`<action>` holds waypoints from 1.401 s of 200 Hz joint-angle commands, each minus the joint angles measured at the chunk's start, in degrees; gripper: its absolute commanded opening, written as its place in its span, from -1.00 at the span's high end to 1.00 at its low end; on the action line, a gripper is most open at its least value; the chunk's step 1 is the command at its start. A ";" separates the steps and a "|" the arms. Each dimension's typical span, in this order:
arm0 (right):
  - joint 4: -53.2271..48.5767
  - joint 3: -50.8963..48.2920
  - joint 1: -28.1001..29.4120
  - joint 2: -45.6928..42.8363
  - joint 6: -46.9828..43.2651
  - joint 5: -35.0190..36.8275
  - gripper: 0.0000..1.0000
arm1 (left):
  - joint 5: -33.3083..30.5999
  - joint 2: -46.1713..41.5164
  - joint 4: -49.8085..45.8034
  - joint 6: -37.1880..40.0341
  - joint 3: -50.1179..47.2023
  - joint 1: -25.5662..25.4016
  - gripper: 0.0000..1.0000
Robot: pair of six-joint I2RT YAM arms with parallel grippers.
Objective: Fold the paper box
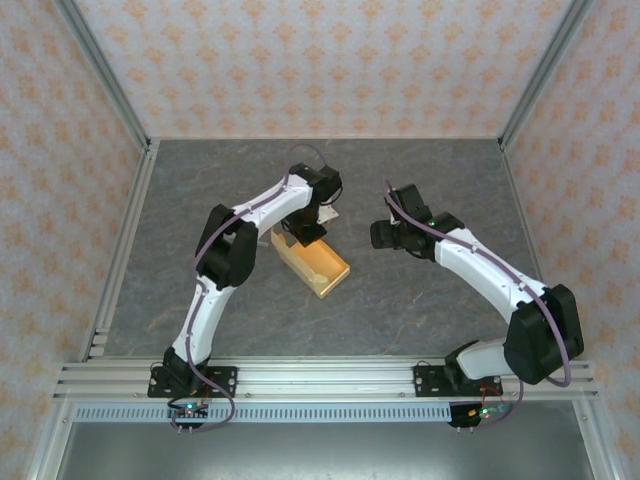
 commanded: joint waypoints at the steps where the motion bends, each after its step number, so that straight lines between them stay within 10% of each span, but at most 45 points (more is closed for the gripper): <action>1: -0.82 -1.06 -0.30 0.05 1.34 -0.44 -0.34 | 0.79 3.35 -5.20 1.09 5.69 0.33 0.74; 84: 4.01 -4.71 -0.14 1.59 3.48 -8.03 -0.30 | 7.35 1.51 -3.48 1.00 10.80 0.33 -0.03; 142: 10.92 -4.80 0.84 7.89 5.32 -16.08 -0.29 | 9.49 -10.36 6.66 -4.23 7.47 2.12 -0.18; 197: 12.79 -0.98 0.75 15.57 7.31 -23.60 -0.17 | 6.84 -36.46 30.50 -23.12 -21.40 10.54 -0.15; 280: 10.13 0.64 0.54 15.63 5.84 -20.07 -0.18 | -1.62 -60.46 39.12 -37.10 -63.36 13.22 -0.06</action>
